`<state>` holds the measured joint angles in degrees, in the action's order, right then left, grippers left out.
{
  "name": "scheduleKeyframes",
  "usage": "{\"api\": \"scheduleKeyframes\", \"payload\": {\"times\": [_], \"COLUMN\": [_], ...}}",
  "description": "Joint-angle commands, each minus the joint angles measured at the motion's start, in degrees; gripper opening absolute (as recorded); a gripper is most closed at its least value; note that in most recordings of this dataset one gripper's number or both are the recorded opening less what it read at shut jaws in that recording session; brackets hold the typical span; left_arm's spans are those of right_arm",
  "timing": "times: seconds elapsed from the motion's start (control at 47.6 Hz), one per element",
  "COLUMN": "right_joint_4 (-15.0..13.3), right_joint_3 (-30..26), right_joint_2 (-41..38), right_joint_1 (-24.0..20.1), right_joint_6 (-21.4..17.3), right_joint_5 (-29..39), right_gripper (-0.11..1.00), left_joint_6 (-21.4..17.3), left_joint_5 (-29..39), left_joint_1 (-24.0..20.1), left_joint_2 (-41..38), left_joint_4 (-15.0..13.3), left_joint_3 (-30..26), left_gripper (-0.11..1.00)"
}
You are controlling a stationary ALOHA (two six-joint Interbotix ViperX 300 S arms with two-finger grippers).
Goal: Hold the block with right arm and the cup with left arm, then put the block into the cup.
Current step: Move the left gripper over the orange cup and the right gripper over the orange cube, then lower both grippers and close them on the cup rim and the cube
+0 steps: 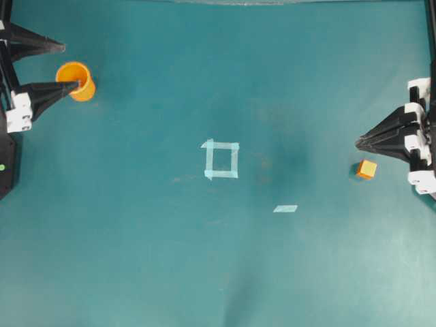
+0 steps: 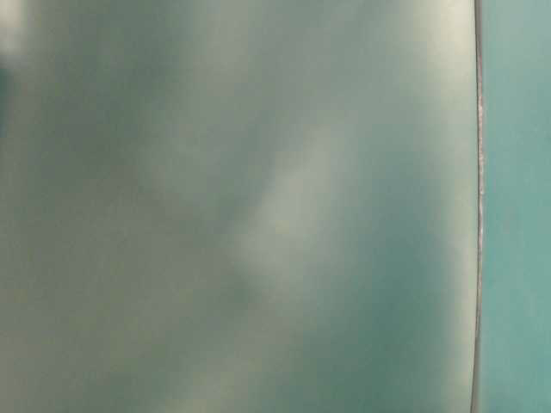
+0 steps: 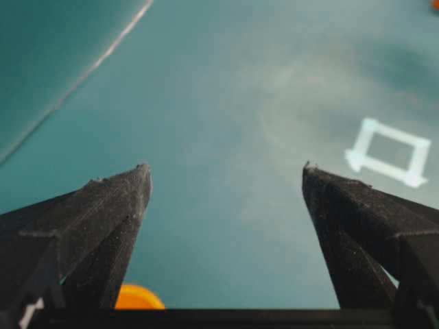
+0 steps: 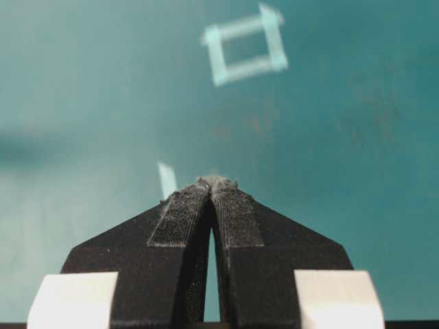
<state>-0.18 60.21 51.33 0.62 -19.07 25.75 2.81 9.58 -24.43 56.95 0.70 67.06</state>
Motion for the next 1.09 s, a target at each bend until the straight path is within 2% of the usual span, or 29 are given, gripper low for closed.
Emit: {"api": "scheduleKeyframes", "payload": {"times": [0.0,0.189,0.252,0.399,0.505,0.988,1.072], "right_joint_4": [0.09,0.0,0.0,-0.09,-0.35,-1.41,-1.32], "right_joint_3": [-1.76,-2.2,-2.29,-2.11,-2.2,-1.67,-1.23], "right_joint_2": [-0.79,-2.9,-3.78,-6.59,-8.88,-18.46,-19.51], "right_joint_1": [0.09,0.09,0.09,0.09,0.09,0.09,0.0], "right_joint_6": [-0.26,-0.44,-0.53,-0.53,-0.44,-0.44,-0.44], "right_joint_5": [2.02,5.54,6.33,8.53,10.11,15.91,16.0], "right_gripper": [0.0,0.03,0.14,0.46,0.59,0.62,0.62], "left_joint_6": [1.58,3.78,3.78,3.6,3.6,4.57,6.06], "left_joint_5": [0.97,8.0,9.84,12.74,13.89,17.23,17.4], "left_joint_1": [-1.49,-4.57,-5.36,-7.03,-7.73,-9.05,-9.93], "left_joint_2": [-1.32,-2.02,-1.76,-1.32,-1.49,-4.75,-6.33], "left_joint_4": [0.09,0.18,0.26,0.7,0.79,0.62,0.35], "left_joint_3": [-0.53,-0.44,-0.53,-0.53,-0.44,-0.18,-0.18], "left_gripper": [0.85,0.85,0.85,0.85,0.85,0.85,0.85]}}
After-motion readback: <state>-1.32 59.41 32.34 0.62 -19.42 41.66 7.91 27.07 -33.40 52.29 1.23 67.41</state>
